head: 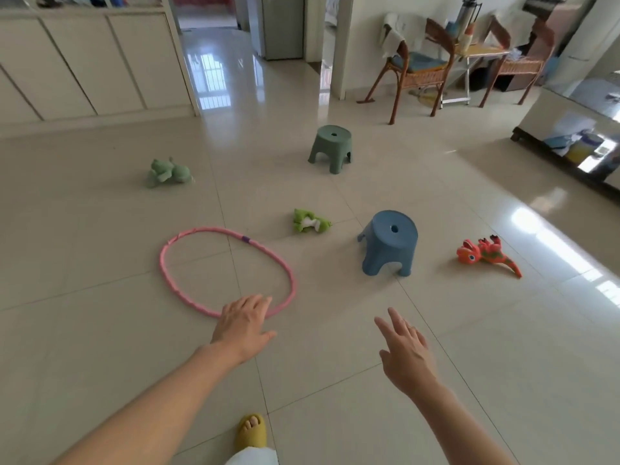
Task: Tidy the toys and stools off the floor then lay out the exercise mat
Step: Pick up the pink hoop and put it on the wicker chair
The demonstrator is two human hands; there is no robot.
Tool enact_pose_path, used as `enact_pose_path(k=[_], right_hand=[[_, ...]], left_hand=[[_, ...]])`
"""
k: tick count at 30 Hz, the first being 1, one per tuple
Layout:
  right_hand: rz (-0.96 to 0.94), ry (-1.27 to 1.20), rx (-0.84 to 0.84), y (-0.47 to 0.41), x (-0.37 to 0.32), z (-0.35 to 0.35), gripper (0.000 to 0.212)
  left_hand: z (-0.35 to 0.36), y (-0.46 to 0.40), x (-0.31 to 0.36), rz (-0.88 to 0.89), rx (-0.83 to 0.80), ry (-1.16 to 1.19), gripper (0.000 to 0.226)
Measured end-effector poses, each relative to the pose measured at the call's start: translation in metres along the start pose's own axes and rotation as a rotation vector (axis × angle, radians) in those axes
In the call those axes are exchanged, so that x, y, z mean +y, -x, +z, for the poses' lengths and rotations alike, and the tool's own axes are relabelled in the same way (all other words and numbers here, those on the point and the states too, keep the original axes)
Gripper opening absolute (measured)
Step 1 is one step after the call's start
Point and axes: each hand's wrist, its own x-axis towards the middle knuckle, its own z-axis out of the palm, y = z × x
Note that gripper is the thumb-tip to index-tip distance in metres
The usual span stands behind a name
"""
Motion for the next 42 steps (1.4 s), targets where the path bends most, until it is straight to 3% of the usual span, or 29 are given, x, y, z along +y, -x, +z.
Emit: enact_pose_path(k=[15,30,42], right_hand=[[-0.05,0.023,-0.109,-0.142,-0.12,0.006,0.06],[-0.268,0.092,-0.313,-0.349,-0.144,0.004,0.062],[-0.287,0.08,-0.514,-0.452,-0.14,0.079,0.064]], left_hand=[[-0.037,-0.099,-0.138,-0.069,-0.022,0.048,0.071],[-0.039,-0.239,-0.181,-0.276,-0.111,0.074,0.068],[0.053,-0.345,-0.198,-0.274,-0.257,0.152,0.063]])
